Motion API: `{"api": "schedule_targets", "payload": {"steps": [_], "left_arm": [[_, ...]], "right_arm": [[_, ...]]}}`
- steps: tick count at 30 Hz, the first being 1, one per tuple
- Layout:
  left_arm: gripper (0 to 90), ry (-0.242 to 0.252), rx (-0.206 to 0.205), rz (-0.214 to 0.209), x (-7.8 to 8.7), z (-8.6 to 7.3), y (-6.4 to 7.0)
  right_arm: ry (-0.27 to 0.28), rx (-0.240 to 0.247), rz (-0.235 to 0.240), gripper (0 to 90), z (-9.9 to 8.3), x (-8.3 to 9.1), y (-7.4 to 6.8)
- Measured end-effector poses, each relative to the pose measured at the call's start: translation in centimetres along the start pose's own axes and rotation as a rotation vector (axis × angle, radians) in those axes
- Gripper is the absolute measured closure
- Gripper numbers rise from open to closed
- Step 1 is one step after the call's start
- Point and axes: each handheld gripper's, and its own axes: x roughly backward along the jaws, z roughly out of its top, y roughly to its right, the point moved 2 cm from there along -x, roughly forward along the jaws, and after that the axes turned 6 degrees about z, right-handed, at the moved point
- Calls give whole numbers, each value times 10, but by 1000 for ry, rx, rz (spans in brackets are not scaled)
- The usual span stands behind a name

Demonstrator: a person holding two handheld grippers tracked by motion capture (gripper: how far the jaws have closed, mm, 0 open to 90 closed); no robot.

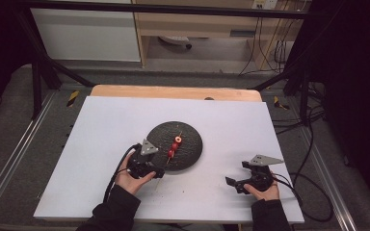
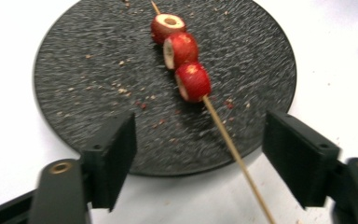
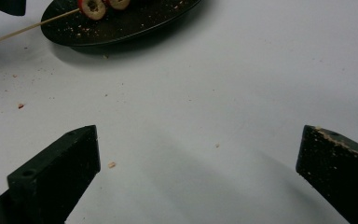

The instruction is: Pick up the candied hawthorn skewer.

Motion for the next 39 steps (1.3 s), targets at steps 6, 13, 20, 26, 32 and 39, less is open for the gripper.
{"api": "schedule_targets", "payload": {"steps": [6,13,20,26,32,39], "left_arm": [[432,-24,-4,40,-9,4,9],[631,-67,27,43,-17,5,10],[709,-98,22,59,-22,5,16],[763,-105,43,77,-24,5,16],[840,-113,60,98,-24,5,12],[878,-103,72,87,-22,3,8]], "right_arm": [[3,-1,1,6,0,0,0],[2,-2,3,6,0,0,0],[3,-3,2,6,0,0,0],[3,-4,4,6,0,0,0],[3,-6,4,6,0,-1,0],[1,-10,7,6,0,-1,0]]}}
